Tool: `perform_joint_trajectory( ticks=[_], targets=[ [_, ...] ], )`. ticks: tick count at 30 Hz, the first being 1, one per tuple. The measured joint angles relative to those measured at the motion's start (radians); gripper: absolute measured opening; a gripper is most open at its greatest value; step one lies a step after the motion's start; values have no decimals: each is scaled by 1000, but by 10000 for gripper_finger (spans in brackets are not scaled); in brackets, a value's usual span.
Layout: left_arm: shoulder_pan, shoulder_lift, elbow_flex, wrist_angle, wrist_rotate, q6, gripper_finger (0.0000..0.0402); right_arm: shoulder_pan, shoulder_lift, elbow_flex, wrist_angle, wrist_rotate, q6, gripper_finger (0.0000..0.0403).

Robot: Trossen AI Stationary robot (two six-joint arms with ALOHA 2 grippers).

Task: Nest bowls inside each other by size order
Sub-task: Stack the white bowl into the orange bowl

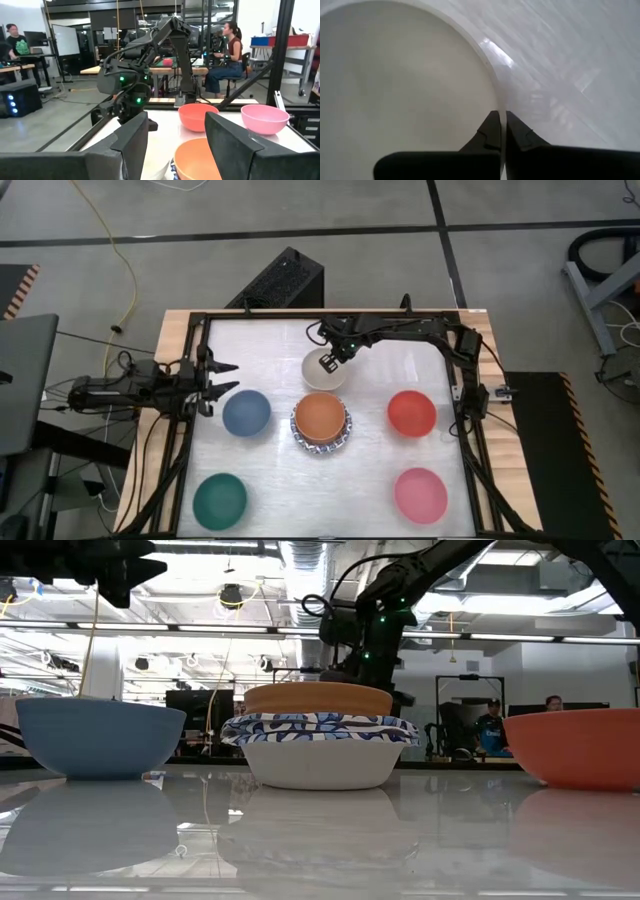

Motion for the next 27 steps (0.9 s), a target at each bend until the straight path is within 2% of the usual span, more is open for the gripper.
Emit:
perform_joint_trajectory(
  ticks=[19, 27],
  targets=[
    [0, 0, -1, -30, -9, 3, 185, 1, -65, 0, -9, -37, -69, 8],
    [0, -42, -149, 134, -32, -27, 185, 5, -95, 1, -21, -44, -77, 9]
  ],
)
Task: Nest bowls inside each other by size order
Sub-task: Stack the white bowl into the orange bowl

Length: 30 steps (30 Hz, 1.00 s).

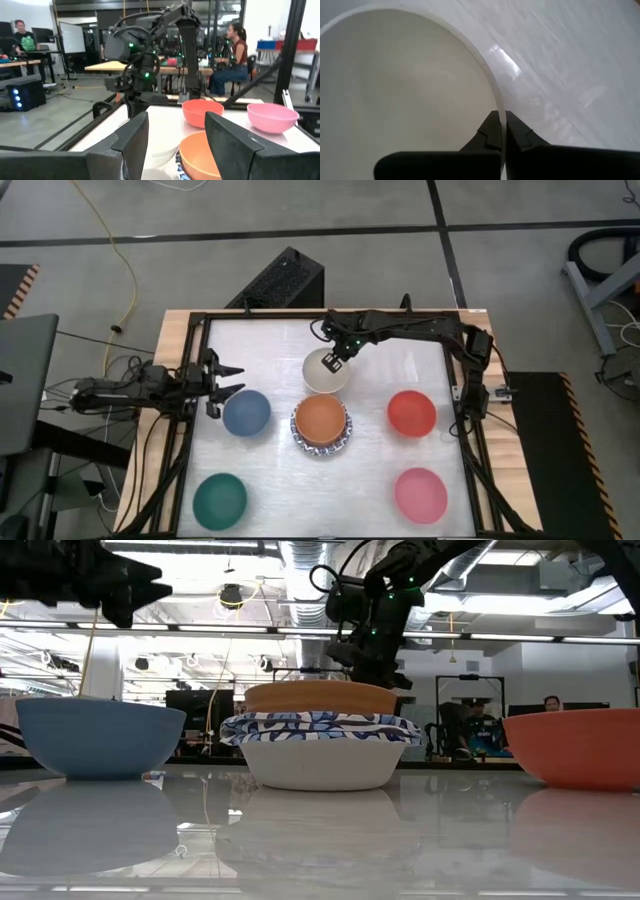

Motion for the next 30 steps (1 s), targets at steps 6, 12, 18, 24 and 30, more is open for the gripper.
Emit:
perform_joint_trajectory(
  ticks=[6, 12, 18, 24, 30],
  targets=[
    [0, -51, -26, 43, -9, -4, 185, 14, -11, 1, 1, 0, 0, 10],
    [0, -65, -48, 14, -9, -8, 185, 64, -16, 1, 2, -1, -1, 11],
    [0, -65, -95, 55, -57, -30, 185, 97, -35, 1, 6, -2, -7, 11],
    [0, -64, -111, 48, -144, -64, 185, 78, -79, 1, 13, 24, 2, 12],
    [0, -64, -111, 44, -161, -57, 185, 60, -137, 1, 56, 29, 34, 12]
  ],
)
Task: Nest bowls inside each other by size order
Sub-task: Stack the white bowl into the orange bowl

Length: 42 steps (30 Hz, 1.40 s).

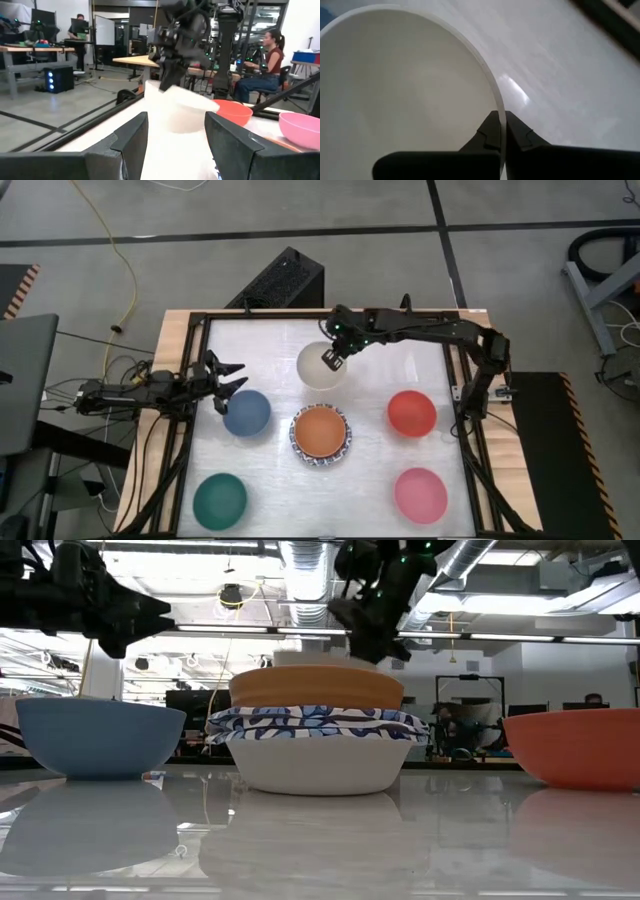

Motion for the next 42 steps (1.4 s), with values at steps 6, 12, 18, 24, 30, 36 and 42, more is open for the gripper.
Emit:
perform_joint_trajectory(
  ticks=[6, 12, 18, 24, 30, 36, 42],
  targets=[
    [0, 0, 0, -3, -1, 5, 185, 71, -42, 0, 60, -48, 0, 12],
    [0, 0, 0, -7, -1, -44, 185, 184, -51, 0, 74, -51, 0, 12],
    [0, 0, 0, -66, 0, -56, 185, 301, -41, 0, 96, -42, 37, 12],
    [0, 0, 0, -115, 0, -56, 185, 401, -43, 0, 90, 2, 60, 12],
    [0, 0, 0, -132, 1, -77, 185, 435, -38, 0, 18, 53, 114, 13],
    [0, 0, 0, -80, -13, -93, 185, 411, -39, -17, 19, 52, 130, 13],
    [0, 0, 0, -43, -26, -61, 185, 391, -39, -17, 21, 12, 132, 13]
  ],
)
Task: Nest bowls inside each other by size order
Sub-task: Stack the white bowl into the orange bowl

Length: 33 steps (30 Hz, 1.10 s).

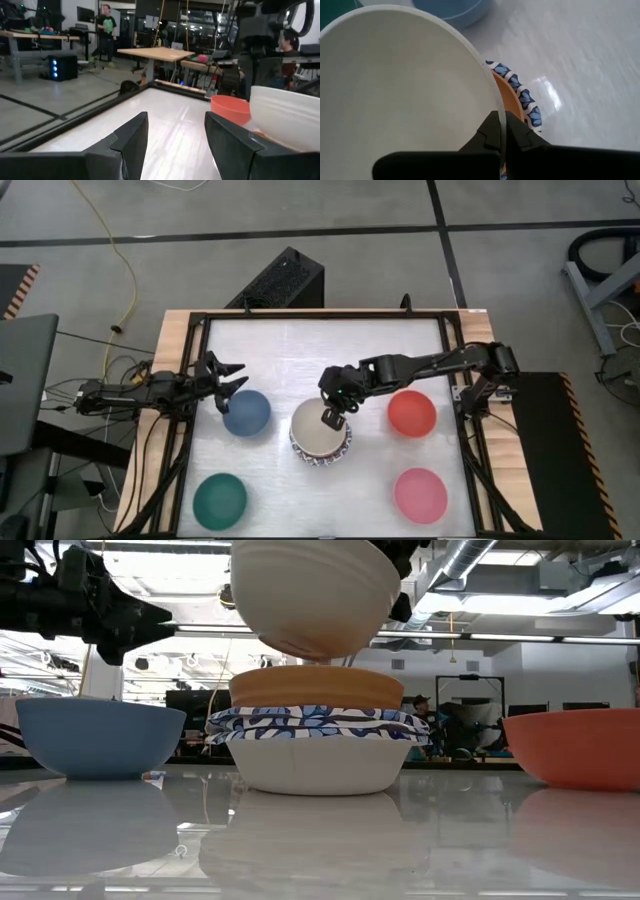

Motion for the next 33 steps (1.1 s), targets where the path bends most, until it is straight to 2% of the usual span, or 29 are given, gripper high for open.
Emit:
perform_joint_trajectory(
  ticks=[22, 33],
  targets=[
    [0, 0, -18, 34, -2, -12, 185, -6, 0, -9, -16, -17, 27, 13],
    [0, 0, -20, -67, 2, -14, 185, -19, 1, -9, -25, -16, 29, 13]
  ],
)
